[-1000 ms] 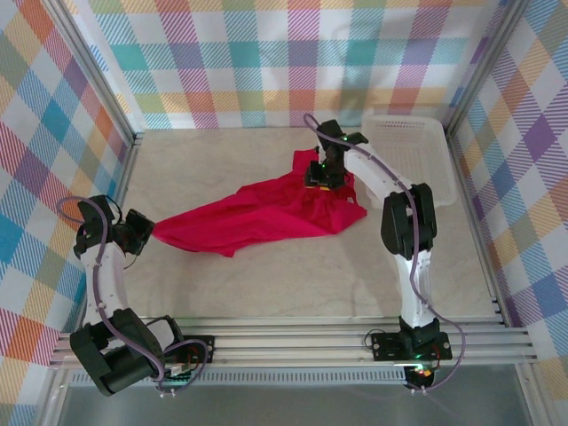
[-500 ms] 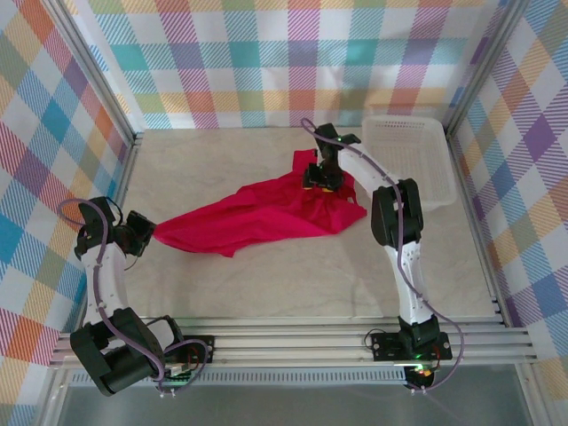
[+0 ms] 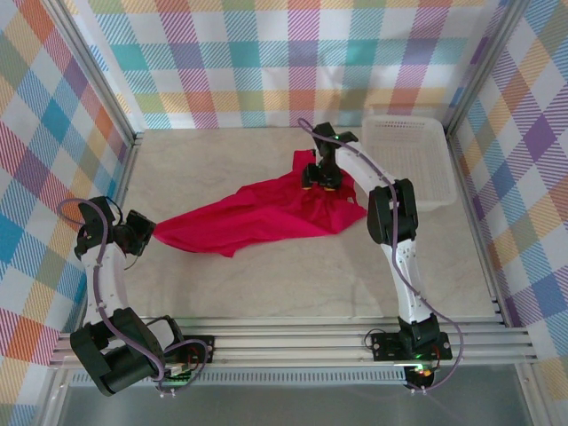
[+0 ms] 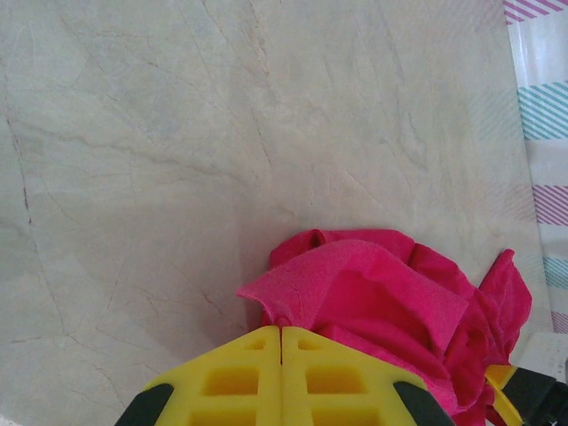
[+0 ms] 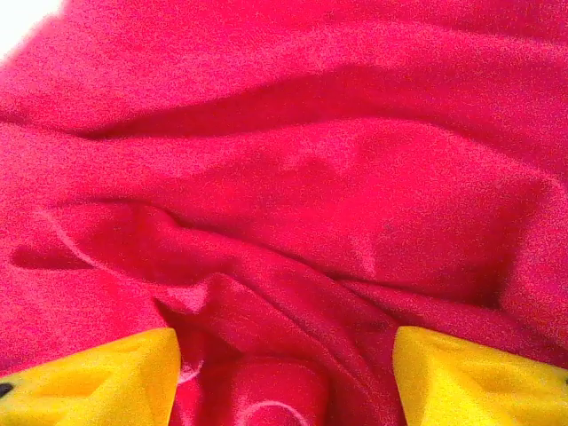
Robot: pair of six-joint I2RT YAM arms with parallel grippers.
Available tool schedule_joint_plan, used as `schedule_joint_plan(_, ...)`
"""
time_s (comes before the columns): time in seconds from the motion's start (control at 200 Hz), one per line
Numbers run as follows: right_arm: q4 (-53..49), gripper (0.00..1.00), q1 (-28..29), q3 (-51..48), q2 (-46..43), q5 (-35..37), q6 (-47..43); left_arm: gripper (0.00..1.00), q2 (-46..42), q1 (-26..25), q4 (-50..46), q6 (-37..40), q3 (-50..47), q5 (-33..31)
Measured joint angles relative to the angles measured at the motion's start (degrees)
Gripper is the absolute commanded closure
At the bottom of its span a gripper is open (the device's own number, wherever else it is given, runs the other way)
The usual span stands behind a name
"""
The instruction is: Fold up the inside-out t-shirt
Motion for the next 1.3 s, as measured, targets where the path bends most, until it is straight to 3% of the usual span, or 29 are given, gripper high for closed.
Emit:
schedule_joint_plan(0.12, 0.2, 0.43, 0.0, -3.5, -0.2, 0.1, -0.4, 1.0, 0.0, 0.0, 0.2, 0.0, 0.0, 0.0)
schedule_joint_plan(0.385, 0.5, 0.93, 0.0, -4.5, -1.1, -0.3, -0.7, 1.0, 0.0, 0.0, 0.3, -0.2, 0.0, 0.0)
schedule_joint_plan(0.47, -0.6, 1.0, 0.0, -3.1, -1.1, 0.2, -0.7, 1.0, 0.0, 0.0, 0.2, -0.2, 0.0, 0.0)
schedule_joint_plan(0.705, -7.3, 1.0, 0.0, 7.2, -2.0, 3.1, -3.0, 1.0, 0.7, 0.0, -0.5, -0.5, 3.7, 0.0)
schedule_joint_plan(0.925, -11.1, 1.0, 0.0, 20.7, -8.0, 5.7, -4.8, 1.0, 4.4, 0.0, -1.3, -2.8, 16.9, 1.2)
schedule_joint_plan(1.3, 2.2, 1.0, -2.1, 22.2, -30.8, 4.4, -3.9, 1.0, 12.8, 0.0, -1.0, -9.6, 45.9, 3.8)
